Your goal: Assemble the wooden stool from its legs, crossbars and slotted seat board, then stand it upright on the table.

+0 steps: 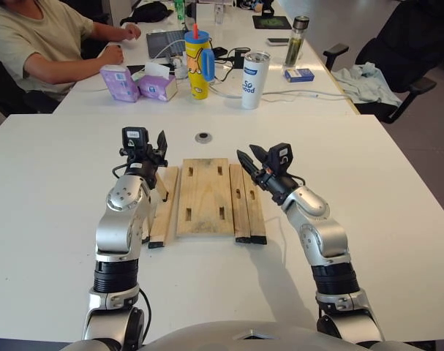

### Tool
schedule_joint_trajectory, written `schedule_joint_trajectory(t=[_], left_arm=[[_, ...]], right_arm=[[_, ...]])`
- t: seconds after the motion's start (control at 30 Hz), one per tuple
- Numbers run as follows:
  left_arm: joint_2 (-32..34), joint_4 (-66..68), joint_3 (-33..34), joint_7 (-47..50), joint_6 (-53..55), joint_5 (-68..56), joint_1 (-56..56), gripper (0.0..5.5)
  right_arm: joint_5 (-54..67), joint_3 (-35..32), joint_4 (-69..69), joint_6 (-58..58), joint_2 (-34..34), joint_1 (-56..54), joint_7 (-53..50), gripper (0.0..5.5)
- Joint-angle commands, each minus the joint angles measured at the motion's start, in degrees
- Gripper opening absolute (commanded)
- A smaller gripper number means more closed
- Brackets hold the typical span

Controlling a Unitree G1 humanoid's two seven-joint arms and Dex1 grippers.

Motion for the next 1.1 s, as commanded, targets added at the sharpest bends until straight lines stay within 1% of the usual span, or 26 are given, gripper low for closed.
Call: schedule_joint_trajectory(t=[0.03, 0.13, 0.3, 0.4, 0.47, 0.6, 0.67, 0.73, 0.93, 1.03, 1.1], left_arm=[[-1.2, 1.53, -0.05, -0.3, -0.21, -0.3, 3.21, 2.44], [-1.18, -2.69, 0.76, 0.03, -3.02, -0.59, -0.52, 2.44], [-0.87, -9.35, 2.56, 1.03, -2.21, -1.47, -7.56, 2.44], [-0.24, -12.34, 2.89, 1.29, -3.45, -0.64, -8.9, 2.44], [-0.05, -12.59, 2.1, 1.0, -5.1, 0.55, -6.65, 2.44], [0.3, -3.04, -3.26, 0.06, 4.35, 3.13, 7.21, 2.44], [0.67, 0.06, -4.88, -0.76, 6.34, 3.73, 10.96, 2.44], [0.74, 1.04, -4.33, -0.61, 5.58, 3.74, 11.09, 2.44], [1.42, -3.02, -1.71, 0.75, -2.27, 5.11, 3.36, 2.44], [1.33, -10.06, -0.94, 1.21, -5.98, 5.65, 2.15, 2.44], [1.61, -16.37, -1.11, -0.01, -8.39, 5.09, 3.57, 2.44]], right_arm=[[-0.27, -0.29, -0.04, -0.56, 0.3, 0.15, -0.38, 2.01], [-0.36, -0.35, -0.16, -0.67, 0.37, 0.6, -0.4, 2.01], [-0.43, -0.5, -0.15, -0.74, 0.45, 0.88, -0.49, 2.01], [-0.47, -0.39, -0.34, -0.68, 0.5, 1.2, -0.54, 2.01], [-0.51, -0.31, -0.53, -0.6, 0.6, 1.43, -0.64, 2.01], [-0.51, 0.07, -0.91, -0.18, 0.93, 1.41, -0.7, 2.01], [-0.45, -0.05, -0.77, -0.13, 0.85, 1.32, -0.66, 2.01], [-0.44, -0.23, -0.64, -0.15, 0.72, 1.31, -0.66, 2.01], [-0.47, -0.24, -0.55, -0.15, 0.72, 1.44, -0.74, 2.01], [-0.39, -0.1, -0.86, 0.03, 0.63, 1.85, -0.62, 2.01], [-0.4, -0.11, -0.99, 0.05, 0.56, 2.14, -0.6, 2.01]])
